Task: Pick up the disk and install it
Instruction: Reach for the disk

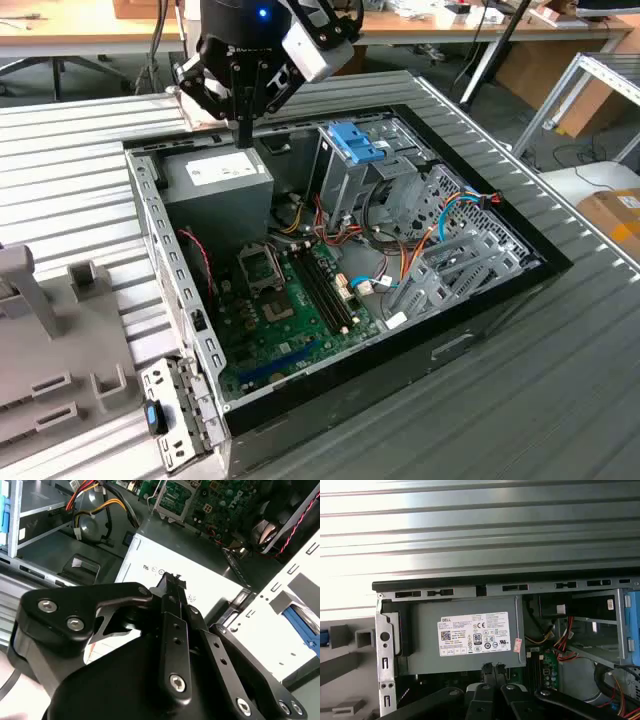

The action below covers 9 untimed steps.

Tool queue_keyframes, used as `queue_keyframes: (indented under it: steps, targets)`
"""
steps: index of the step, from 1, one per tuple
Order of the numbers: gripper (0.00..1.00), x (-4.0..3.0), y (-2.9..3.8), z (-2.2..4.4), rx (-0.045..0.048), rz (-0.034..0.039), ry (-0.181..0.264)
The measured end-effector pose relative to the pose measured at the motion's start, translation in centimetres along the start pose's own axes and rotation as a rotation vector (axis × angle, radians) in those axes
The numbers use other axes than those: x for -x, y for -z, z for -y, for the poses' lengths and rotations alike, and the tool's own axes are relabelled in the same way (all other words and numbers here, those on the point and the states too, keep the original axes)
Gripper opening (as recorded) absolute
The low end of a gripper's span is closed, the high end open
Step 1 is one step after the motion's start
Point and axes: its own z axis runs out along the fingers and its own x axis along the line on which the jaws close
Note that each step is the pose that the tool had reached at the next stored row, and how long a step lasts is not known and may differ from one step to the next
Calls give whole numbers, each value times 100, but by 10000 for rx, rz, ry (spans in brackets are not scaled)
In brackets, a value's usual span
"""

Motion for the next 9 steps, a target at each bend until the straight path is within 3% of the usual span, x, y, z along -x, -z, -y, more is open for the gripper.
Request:
queue_keyframes:
  steps: [9]
  targets:
    - [11, 0, 0, 0, 0, 0, 0]
